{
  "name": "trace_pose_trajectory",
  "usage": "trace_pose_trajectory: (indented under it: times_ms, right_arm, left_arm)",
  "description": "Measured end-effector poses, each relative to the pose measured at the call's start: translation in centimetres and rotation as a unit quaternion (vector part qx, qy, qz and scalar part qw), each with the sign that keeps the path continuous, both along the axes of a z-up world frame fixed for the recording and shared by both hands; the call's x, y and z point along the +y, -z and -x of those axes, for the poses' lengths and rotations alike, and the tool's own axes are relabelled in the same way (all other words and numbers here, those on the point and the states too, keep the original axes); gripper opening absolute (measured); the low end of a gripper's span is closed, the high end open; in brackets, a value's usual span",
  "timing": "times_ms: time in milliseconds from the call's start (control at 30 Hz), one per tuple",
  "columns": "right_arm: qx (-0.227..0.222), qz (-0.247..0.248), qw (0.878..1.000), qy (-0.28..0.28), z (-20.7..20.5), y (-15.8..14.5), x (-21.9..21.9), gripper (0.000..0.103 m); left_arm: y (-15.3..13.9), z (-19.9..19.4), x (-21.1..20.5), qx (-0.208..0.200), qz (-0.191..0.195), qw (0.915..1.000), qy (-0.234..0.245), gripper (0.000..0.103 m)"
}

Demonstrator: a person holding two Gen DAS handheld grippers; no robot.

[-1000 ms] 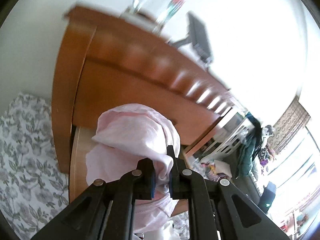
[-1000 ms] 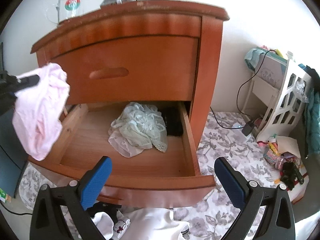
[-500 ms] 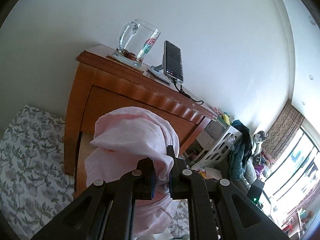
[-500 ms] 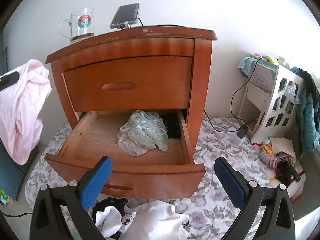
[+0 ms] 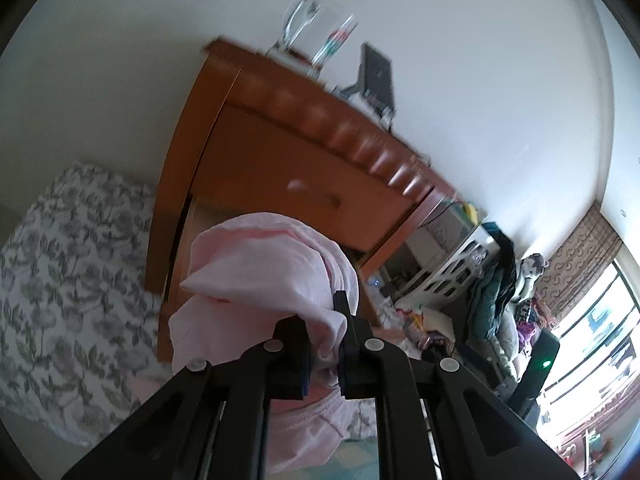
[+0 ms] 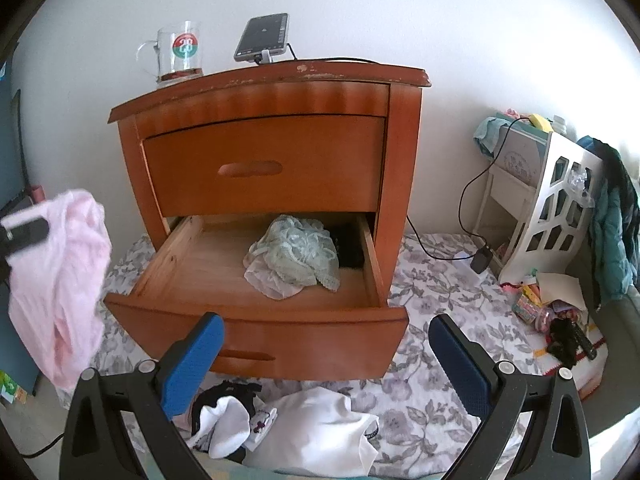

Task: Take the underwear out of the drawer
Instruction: 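Lift the pink cloth out of the drawer and carry it toward the bed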

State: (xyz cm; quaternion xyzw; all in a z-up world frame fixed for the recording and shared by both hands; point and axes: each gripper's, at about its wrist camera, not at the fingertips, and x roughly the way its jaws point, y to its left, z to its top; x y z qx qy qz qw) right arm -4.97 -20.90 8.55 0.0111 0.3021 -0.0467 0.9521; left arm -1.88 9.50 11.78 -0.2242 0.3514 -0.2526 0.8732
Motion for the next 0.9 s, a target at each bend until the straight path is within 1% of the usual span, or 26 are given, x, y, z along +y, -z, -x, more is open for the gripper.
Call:
trace_pose_trajectory:
  times_ms: [233,367,600,833,900]
  right_arm:
    - [0.02,-0.001,1.0,0.001,0.1,1.3,0.1,0.103]
    - [0.031,0.0,1.0,-0.002,0.1,2.0,0.2,0.103]
    - [0.041,-0.003,0.999,0.0,-0.3,2.8,-0.1,0.103]
    - [0.049,-0.003,0.999,-0.001,-0.8,3.4,-0.2,0.103]
    - [0.052,-0.005,0.999,0.001,-0.9,3.6,-0.3,0.103]
  left_arm:
    - [4.2,0.4,-1.2,0.065,-0.02,0.9976,0.008,0.01]
    - [6.6,0.1,-2.4,0.105,-0.039,0.9936,0.015,0.01]
    - [9.9,-0.1,-5.3,0.148,-0.06,0.9861,0.046,0.01]
    - [12.9,-0.2,-7.8,0.19,-0.066,0.9768,0.074,0.01]
    - [13.5,-0.3,-8.1,0.197,-0.066,0.9752,0.076,0.01]
